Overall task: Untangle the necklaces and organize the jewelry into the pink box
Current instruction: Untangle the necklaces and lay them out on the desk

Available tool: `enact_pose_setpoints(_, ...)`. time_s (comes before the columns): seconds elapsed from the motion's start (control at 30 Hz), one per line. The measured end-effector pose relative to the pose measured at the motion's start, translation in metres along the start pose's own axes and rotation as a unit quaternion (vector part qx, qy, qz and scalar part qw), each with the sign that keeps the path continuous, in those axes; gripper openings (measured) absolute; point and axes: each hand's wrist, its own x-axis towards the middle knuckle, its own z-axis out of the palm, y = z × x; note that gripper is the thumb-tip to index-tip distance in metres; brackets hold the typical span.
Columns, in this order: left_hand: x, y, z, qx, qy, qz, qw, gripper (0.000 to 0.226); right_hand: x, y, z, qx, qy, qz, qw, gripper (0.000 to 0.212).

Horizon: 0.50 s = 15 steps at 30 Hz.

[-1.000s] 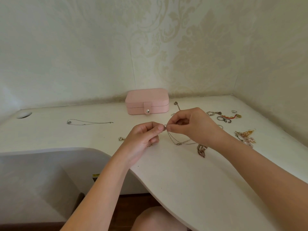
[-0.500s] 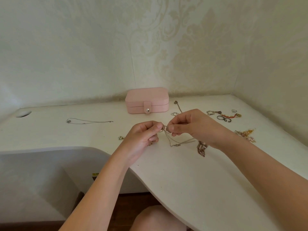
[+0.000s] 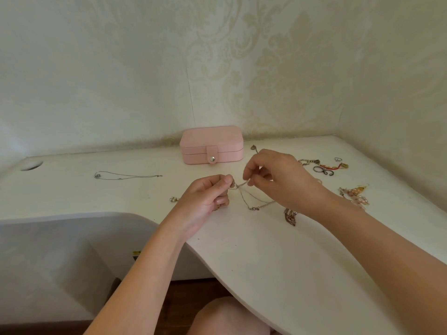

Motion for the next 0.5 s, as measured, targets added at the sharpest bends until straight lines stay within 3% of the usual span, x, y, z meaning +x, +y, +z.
enact_pose_setpoints(0.1,0.000,0.000,-0.001,0.004,0.001,-0.005,1.000,0.027,-0.001,-0.001,0.001,0.094,-0.006,0.055,0.994,0.022)
enact_pose_setpoints(0.23,-0.001,0.001,0.000,-0.006,0.006,0.001,1.000,0.022,0.002,0.005,0.009,0.075,-0.042,0.120,0.989,0.023)
enact_pose_setpoints(0.5,-0.003,0.006,0.003,-0.020,0.032,-0.006,0.999,0.021,0.004,0.003,0.015,0.231,-0.046,0.164,0.958,0.017)
